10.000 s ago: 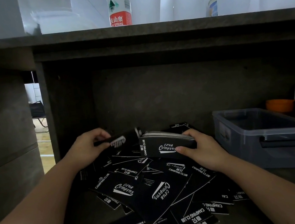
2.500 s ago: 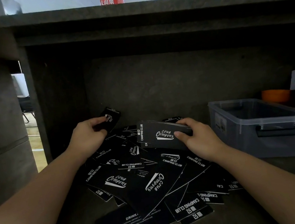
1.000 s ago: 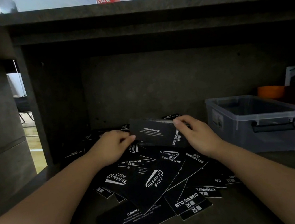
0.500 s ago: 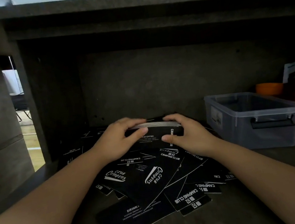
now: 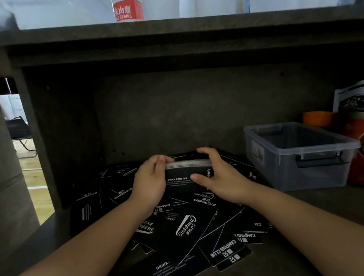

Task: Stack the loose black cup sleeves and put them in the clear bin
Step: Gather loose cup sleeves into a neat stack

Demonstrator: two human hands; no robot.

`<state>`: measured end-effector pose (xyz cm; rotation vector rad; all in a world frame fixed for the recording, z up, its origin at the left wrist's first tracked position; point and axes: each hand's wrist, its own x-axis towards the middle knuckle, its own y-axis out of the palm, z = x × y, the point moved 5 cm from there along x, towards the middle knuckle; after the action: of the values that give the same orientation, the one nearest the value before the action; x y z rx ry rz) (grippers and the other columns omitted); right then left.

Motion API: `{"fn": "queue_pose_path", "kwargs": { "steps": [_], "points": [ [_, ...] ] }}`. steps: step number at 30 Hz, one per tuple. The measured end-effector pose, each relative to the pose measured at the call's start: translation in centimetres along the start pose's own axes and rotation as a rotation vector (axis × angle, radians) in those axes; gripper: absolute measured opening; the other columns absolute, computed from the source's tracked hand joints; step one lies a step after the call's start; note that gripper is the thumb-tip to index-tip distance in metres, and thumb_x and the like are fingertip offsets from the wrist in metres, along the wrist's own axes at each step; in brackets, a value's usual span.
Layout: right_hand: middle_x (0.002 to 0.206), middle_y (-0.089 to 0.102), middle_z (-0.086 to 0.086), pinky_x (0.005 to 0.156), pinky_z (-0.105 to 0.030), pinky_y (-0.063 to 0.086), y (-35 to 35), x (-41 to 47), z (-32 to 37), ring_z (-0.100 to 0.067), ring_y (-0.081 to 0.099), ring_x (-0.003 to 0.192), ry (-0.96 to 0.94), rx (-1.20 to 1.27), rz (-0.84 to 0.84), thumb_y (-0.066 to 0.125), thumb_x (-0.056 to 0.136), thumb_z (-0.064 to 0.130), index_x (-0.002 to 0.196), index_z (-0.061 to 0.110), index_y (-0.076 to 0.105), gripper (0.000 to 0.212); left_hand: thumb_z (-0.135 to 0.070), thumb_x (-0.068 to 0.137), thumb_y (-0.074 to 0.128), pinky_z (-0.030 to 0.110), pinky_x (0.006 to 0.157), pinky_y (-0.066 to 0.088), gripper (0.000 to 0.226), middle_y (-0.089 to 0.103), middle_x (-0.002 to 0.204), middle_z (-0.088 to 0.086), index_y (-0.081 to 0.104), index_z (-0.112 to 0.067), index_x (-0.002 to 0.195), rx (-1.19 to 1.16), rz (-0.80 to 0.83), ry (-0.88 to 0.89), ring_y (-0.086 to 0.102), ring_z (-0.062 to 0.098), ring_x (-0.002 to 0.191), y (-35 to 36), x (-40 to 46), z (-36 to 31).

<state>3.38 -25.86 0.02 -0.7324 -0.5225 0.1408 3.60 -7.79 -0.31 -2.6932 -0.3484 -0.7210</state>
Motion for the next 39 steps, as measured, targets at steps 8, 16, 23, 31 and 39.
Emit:
{"fn": "queue_pose_path", "kwargs": {
  "steps": [8,16,23,31,39],
  "points": [
    [0.125,0.050,-0.009,0.094,-0.028,0.040,-1.3,-1.6,2.5,-0.023,0.052,0.113,-0.014,-0.289,-0.049,0.061,0.090,0.042,0.133,0.017,0.045,0.052,-0.033,0.105,0.036,0.031,0.079,0.045,0.045,0.068,0.096,0.015,0.070,-0.003,0.098,0.376,0.005,0.084,0.064,0.028,0.091,-0.8,-0.2,-2.7],
    [0.119,0.046,-0.002,0.092,-0.023,0.038,-2.7,-6.3,5.8,-0.016,0.051,0.106,-0.003,-0.281,-0.093,0.063,0.090,0.029,0.126,0.015,0.050,0.041,-0.035,0.103,0.040,0.017,0.075,0.040,0.034,0.067,0.099,-0.001,0.068,-0.016,0.105,0.235,0.102,0.124,0.060,0.011,0.092,-3.0,-4.7,-5.9],
    [0.126,0.041,-0.002,0.097,-0.035,0.045,-2.9,-10.1,3.7,-0.018,0.052,0.103,0.112,-0.196,-0.233,0.058,0.094,0.026,0.129,0.018,0.048,0.038,-0.041,0.099,0.048,0.031,0.094,0.044,0.039,0.058,0.122,0.004,0.057,-0.015,0.127,0.616,0.071,0.138,0.052,0.020,0.114,-5.9,-7.1,-2.6],
    [0.151,0.020,-0.002,0.101,-0.033,0.040,-2.1,-9.8,3.6,-0.023,0.024,0.136,0.020,-0.519,-0.302,0.046,0.099,0.028,0.145,0.022,0.035,0.047,-0.077,0.084,0.041,0.043,0.115,0.020,0.078,0.030,0.158,-0.003,0.031,-0.036,0.150,0.871,0.302,-0.031,0.018,0.028,0.144,-4.7,-7.1,-0.3],
    [0.146,0.035,0.002,0.109,-0.035,0.034,-1.4,-9.2,3.5,-0.018,0.022,0.136,0.005,-0.587,-0.286,0.042,0.099,0.023,0.145,0.018,0.030,0.048,-0.076,0.078,0.053,0.039,0.109,0.023,0.065,0.059,0.131,-0.001,0.054,-0.035,0.128,0.803,0.256,-0.058,0.036,0.020,0.135,-5.0,-7.2,-0.7]
  ]
}}
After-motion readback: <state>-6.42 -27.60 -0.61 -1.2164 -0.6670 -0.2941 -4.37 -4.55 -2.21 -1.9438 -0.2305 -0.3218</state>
